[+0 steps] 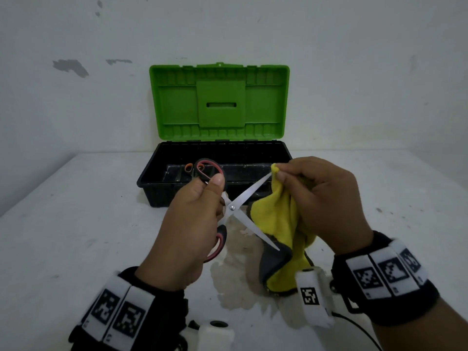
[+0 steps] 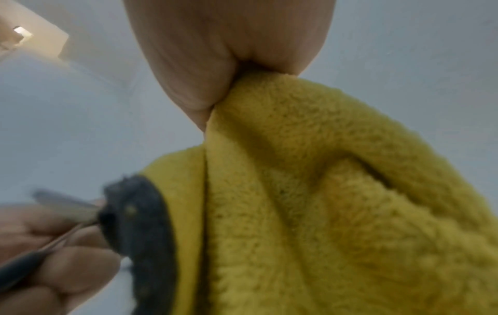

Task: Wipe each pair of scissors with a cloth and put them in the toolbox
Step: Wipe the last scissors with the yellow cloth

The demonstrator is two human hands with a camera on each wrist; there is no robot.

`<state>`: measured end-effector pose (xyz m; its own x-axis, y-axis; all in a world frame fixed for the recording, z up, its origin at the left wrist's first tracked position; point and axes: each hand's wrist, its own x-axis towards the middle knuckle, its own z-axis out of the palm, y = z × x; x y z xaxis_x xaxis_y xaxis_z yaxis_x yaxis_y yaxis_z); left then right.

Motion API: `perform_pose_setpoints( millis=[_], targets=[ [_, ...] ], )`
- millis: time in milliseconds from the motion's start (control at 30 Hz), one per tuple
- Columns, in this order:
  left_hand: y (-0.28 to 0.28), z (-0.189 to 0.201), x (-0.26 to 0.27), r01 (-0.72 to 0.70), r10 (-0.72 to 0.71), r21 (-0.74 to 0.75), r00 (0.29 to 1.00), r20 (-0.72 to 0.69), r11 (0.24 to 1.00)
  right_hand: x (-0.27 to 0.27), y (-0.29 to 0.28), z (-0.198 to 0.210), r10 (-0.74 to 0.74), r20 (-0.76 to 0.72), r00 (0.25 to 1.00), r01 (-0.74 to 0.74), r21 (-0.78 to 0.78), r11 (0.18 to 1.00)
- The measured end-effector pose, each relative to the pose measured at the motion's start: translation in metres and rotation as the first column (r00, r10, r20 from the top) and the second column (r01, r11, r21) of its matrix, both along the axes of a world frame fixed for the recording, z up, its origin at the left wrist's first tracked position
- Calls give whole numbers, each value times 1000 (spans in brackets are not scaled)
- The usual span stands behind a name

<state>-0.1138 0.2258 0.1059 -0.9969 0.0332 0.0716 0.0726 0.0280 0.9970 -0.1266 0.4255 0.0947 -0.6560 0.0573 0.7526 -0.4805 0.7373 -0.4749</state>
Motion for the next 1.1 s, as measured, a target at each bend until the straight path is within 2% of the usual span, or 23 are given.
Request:
perform_pose_setpoints(
  millis=[100, 167, 233, 333, 400, 467, 533, 700, 867, 1000, 1100],
  targets=[
    [-3, 2, -2, -12, 13, 12, 1000, -10, 1000, 3, 7, 6, -10, 65, 998, 25, -233, 972],
    [-4, 4, -3, -29, 29, 8, 1000, 2, 1000, 9, 6, 11, 51, 65, 997, -29, -310, 950],
    [-5, 4, -3, -37, 36, 27, 999, 41, 999, 17, -1, 17, 127, 22, 992, -118, -241, 963],
    [-3, 3, -3, -36, 33, 28, 995, 89, 999, 23, -18, 19, 204, -43, 978, -203, 30, 979],
    [-2, 4, -2, -26, 22, 33, 995, 101, 999, 22, -27, 14, 225, -53, 973, -205, 255, 945],
    [-3, 5, -2, -16, 12, 41, 995, 99, 999, 20, -32, 7, 237, -49, 970, -201, 386, 900],
    [-5, 6, 0, -21, 20, 10, 994, 109, 1000, 16, -30, 4, 223, -59, 973, -180, 413, 893],
    [-7, 7, 1, -35, 40, -54, 994, 100, 998, 10, -26, 6, 199, -82, 977, -155, 371, 916],
    [-9, 11, 0, -8, 14, -75, 996, 84, 997, 15, -34, 9, 261, -50, 964, -206, 477, 854],
    [-11, 10, 0, 9, 0, -82, 994, 111, 997, 8, -20, 8, 202, -70, 977, -158, 398, 904],
    [-9, 9, -1, -5, 14, -101, 996, 90, 995, 11, -27, 7, 182, -83, 980, -133, 410, 902]
  ],
)
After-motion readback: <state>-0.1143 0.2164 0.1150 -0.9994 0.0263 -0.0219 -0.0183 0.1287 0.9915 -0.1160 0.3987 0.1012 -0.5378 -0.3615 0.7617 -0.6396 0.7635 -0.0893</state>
